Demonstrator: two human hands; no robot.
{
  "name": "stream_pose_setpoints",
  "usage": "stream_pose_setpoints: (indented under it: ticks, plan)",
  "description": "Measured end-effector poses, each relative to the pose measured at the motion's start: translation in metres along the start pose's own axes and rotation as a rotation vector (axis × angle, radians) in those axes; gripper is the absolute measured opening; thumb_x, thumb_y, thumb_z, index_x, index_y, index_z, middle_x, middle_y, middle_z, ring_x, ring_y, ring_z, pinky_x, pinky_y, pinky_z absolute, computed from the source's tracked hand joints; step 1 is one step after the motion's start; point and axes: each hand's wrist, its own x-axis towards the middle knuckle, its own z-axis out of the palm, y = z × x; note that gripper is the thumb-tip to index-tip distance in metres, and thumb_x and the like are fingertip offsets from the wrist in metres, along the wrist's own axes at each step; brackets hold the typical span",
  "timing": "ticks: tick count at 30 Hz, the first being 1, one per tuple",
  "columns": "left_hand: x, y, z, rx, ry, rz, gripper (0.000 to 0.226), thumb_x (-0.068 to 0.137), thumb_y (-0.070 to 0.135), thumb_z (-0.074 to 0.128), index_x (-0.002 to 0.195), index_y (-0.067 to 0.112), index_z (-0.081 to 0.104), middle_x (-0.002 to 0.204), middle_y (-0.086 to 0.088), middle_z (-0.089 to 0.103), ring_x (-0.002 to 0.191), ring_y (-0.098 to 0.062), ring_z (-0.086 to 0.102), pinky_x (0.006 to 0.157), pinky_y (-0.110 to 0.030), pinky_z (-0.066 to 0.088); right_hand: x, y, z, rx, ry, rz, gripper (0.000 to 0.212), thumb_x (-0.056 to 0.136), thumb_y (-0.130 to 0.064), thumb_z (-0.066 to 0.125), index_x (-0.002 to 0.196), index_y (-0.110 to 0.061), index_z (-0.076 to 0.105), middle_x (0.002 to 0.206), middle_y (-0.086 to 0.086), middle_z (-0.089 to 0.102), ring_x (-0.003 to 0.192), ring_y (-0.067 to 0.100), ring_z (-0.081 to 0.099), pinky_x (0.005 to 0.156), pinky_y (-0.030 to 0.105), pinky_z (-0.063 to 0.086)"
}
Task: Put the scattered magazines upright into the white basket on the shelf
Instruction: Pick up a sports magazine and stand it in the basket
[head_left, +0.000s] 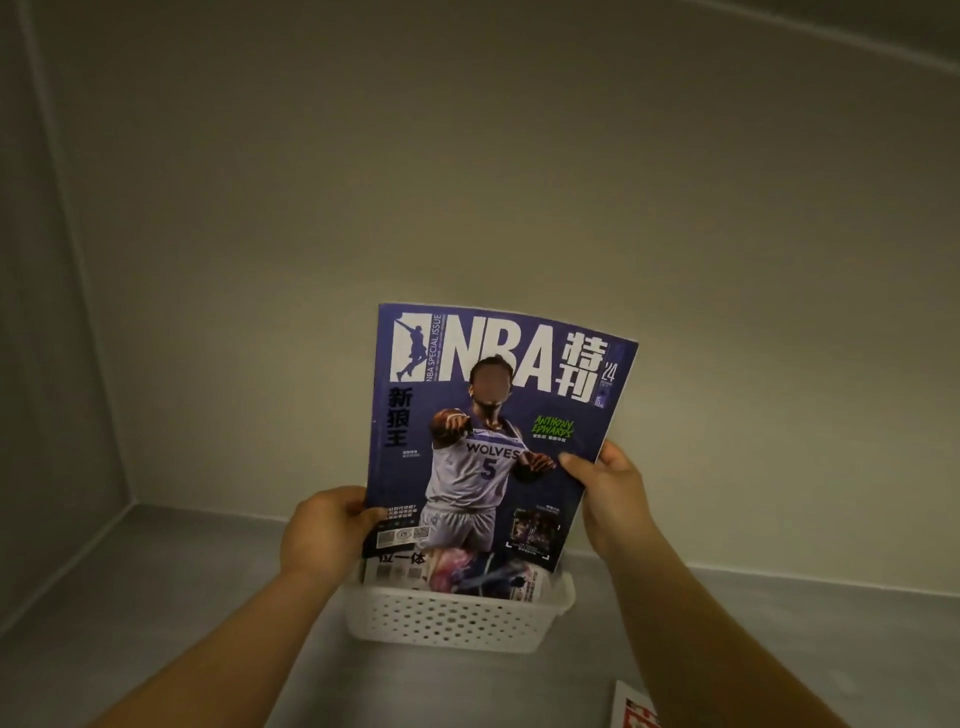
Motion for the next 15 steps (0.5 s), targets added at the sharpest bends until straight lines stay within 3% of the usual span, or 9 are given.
stream_pose_setpoints:
  ticks: [6, 11, 15]
  plan:
    - [0.007, -0.024, 0.019, 0.055, -0.017, 0.024, 0.02, 0.078, 0.0, 0.058, 0.094, 0.006, 0.067, 0.095, -0.017, 0.072, 0.082, -0.028, 0.063, 0.067, -0.026, 0.04, 0.008, 0.038, -0.006, -0.116, 0.056, 0.048, 0.021, 0.08, 0.008, 0.054, 0.092, -0.007, 0.06, 0.08, 0.003, 0.066, 0.073, 0.019, 0.061, 0.062, 0.031, 0.048]
    - [0.006, -0.032, 0.03, 0.006, 0.027, -0.011, 0.016, 0.077, -0.005, 0.057, 0.089, 0.001, 0.066, 0.097, -0.02, 0.069, 0.087, -0.031, 0.063, 0.073, -0.024, 0.04, 0.008, 0.059, -0.013, -0.143, 0.102, 0.11, 0.029, 0.08, 0.012, 0.05, 0.107, 0.002, 0.056, 0.09, 0.008, 0.062, 0.081, 0.028, 0.057, 0.073, 0.035, 0.045]
    - [0.009, -0.03, 0.031, -0.013, 0.095, 0.043, 0.02, 0.075, -0.007, 0.06, 0.093, 0.0, 0.061, 0.1, -0.016, 0.059, 0.094, -0.034, 0.058, 0.078, -0.031, 0.042, 0.015, 0.062, -0.01, -0.198, 0.156, 0.094, 0.026, 0.081, 0.012, 0.049, 0.102, -0.003, 0.054, 0.1, 0.011, 0.058, 0.089, 0.028, 0.054, 0.061, 0.028, 0.044]
